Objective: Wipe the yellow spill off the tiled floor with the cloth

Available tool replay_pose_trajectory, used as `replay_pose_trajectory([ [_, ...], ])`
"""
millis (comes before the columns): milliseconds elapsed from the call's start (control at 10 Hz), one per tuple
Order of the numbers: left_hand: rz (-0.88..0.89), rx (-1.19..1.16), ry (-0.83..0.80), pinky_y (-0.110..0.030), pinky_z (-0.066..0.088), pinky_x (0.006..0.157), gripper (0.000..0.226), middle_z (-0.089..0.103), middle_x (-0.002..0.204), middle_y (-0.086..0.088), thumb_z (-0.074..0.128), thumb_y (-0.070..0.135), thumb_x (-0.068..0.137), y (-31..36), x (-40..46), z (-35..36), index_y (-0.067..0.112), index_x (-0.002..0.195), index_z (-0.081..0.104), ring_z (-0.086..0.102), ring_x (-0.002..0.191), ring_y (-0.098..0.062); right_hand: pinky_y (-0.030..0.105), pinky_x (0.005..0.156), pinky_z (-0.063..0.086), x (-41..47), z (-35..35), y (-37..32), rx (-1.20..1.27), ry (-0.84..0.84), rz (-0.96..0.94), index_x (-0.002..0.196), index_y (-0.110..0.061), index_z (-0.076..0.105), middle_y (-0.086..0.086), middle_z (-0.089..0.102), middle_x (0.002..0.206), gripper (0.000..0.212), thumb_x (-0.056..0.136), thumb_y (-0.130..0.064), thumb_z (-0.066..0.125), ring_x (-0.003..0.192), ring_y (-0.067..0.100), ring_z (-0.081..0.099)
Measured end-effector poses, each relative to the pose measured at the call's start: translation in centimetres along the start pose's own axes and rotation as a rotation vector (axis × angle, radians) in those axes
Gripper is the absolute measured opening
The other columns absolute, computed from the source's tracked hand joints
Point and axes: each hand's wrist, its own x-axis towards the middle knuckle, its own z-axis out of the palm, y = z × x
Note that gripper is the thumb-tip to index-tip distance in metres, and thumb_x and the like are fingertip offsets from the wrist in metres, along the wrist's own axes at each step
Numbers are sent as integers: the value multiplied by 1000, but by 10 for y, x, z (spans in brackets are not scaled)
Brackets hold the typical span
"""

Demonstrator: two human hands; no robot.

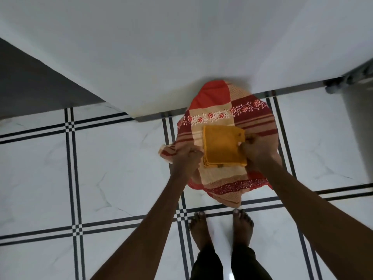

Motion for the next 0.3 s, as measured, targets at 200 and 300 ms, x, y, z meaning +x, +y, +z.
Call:
replay_pose_trajectory([
  [200, 79, 234, -79, -36, 57, 91, 19, 62, 98, 6, 60, 33, 99, 17, 13, 20, 17, 109, 62, 64, 94, -20, 37, 84, 50, 16, 5, 19, -165, 44, -124, 118, -10, 66, 10, 70, 103, 31, 87, -4, 68, 98, 34, 64],
  [300, 47, 226, -49, -35, 57, 89, 8, 60, 89, 7, 61, 30, 98, 22, 10, 19, 23, 98, 59, 66, 92, -23, 26, 75, 45, 11, -5, 16, -144, 11, -144, 126, -9, 65, 9, 69, 102, 37, 90, -2, 67, 96, 31, 65],
])
